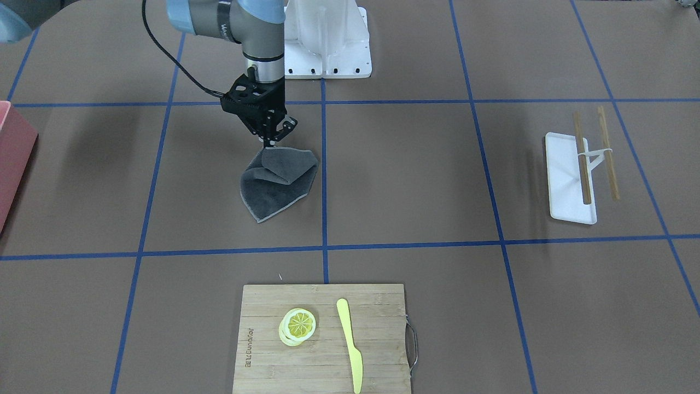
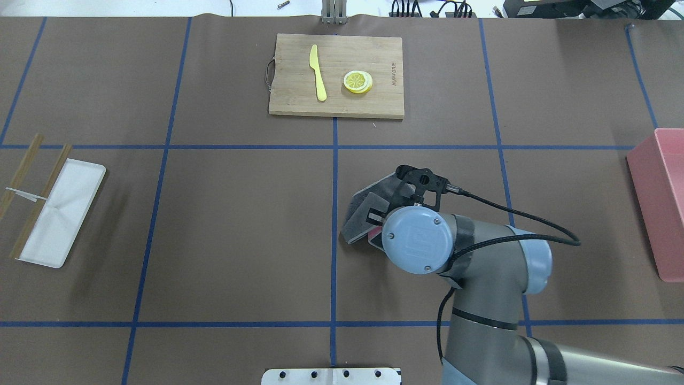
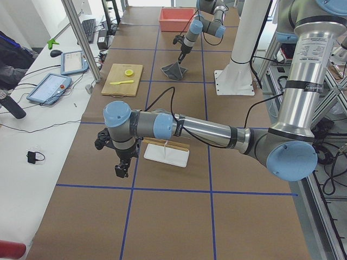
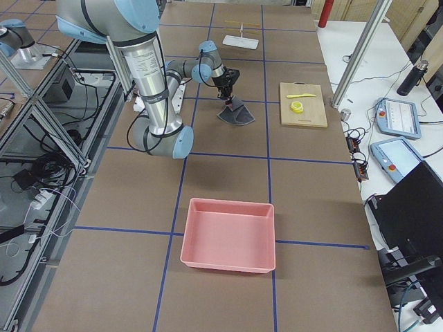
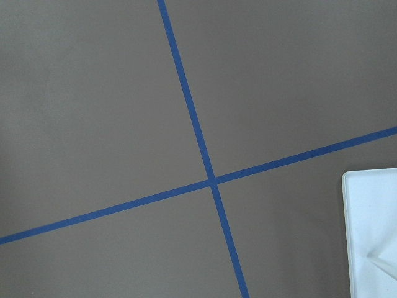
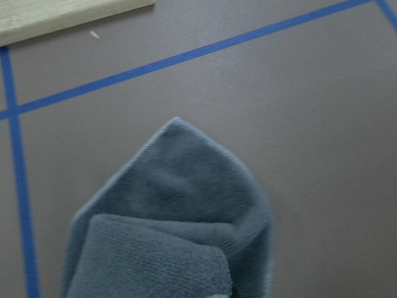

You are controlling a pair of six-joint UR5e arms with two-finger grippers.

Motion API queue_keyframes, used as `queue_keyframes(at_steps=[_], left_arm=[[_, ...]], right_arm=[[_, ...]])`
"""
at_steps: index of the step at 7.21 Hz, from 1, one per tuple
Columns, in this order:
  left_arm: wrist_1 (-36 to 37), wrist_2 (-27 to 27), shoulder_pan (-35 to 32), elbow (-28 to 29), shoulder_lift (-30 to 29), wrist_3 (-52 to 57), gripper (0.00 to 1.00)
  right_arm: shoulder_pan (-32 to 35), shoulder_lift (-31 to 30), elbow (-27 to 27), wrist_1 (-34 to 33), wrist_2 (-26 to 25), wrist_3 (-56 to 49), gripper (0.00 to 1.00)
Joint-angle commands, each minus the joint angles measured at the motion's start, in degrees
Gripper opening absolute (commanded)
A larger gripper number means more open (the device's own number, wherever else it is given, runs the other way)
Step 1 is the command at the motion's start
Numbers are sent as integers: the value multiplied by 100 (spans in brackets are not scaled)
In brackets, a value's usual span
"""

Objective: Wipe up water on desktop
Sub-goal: 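Wipe the cloth back and forth on the table with the right gripper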

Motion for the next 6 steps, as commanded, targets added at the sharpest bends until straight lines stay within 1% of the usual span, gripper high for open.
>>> queue_keyframes(at_steps=[1,2,3,4,5,6], left_arm=[[24,0,0,12,128,9,98],[-2,0,0,-14,295,9,98],[59,0,0,20,514,-43,98],[68,-9,-17,-67,638,-270,98],[-1,-270,-35,-363,952,-272,98],[-2,-568,-70,-514,1182,-281,98]], right_arm=[[328,-1001,1131,-816,394,-1136,0],[538,-1354,1396,-810,517,-1480,0],[854,-1505,1530,-819,762,-1893,0],[1266,-1585,1592,-810,1043,-2323,0],[1679,-1638,1645,-801,1324,-2789,0],[2135,-1656,1645,-784,1667,-3246,0]])
